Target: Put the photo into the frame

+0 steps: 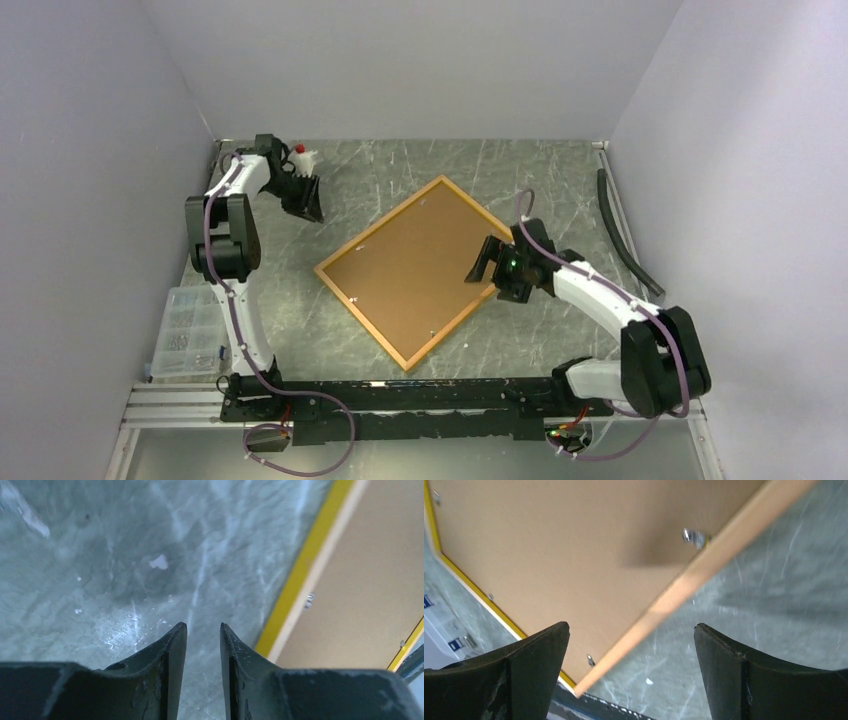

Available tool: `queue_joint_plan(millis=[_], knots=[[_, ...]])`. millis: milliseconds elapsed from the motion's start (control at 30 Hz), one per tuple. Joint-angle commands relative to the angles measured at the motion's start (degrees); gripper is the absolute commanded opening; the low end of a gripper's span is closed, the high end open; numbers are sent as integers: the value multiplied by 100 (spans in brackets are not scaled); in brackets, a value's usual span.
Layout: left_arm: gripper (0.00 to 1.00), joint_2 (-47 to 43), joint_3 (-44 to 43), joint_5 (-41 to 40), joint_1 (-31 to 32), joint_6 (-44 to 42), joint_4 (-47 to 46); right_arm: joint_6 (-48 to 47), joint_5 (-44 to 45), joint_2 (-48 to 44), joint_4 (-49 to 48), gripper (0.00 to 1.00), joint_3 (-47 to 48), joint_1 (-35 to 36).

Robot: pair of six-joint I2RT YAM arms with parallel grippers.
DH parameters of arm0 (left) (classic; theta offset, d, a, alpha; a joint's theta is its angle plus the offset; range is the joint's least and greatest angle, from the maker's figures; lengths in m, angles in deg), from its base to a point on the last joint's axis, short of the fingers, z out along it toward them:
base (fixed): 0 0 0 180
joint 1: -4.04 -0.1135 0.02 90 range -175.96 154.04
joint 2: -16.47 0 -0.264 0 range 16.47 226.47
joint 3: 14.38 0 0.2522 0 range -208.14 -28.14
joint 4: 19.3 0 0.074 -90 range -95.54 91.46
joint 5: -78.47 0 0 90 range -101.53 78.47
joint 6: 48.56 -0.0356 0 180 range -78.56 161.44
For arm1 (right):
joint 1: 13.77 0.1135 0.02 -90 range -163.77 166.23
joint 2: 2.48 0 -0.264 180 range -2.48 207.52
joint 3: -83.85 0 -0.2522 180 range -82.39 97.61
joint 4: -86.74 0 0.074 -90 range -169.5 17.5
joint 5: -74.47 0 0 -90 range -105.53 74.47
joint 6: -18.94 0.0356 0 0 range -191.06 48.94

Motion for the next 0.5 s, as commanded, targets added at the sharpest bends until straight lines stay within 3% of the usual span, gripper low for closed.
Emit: queue_joint_plan(millis=[0, 167, 467], knots=[[36, -5, 125, 361, 6, 491, -109, 427, -194, -605, 52, 100, -457, 220], [31, 44, 654, 442, 50, 468, -273, 525, -422, -525, -403, 100, -788, 244], [28, -422, 1798, 736, 416, -176, -132, -148, -344, 566, -652, 100, 107, -247]])
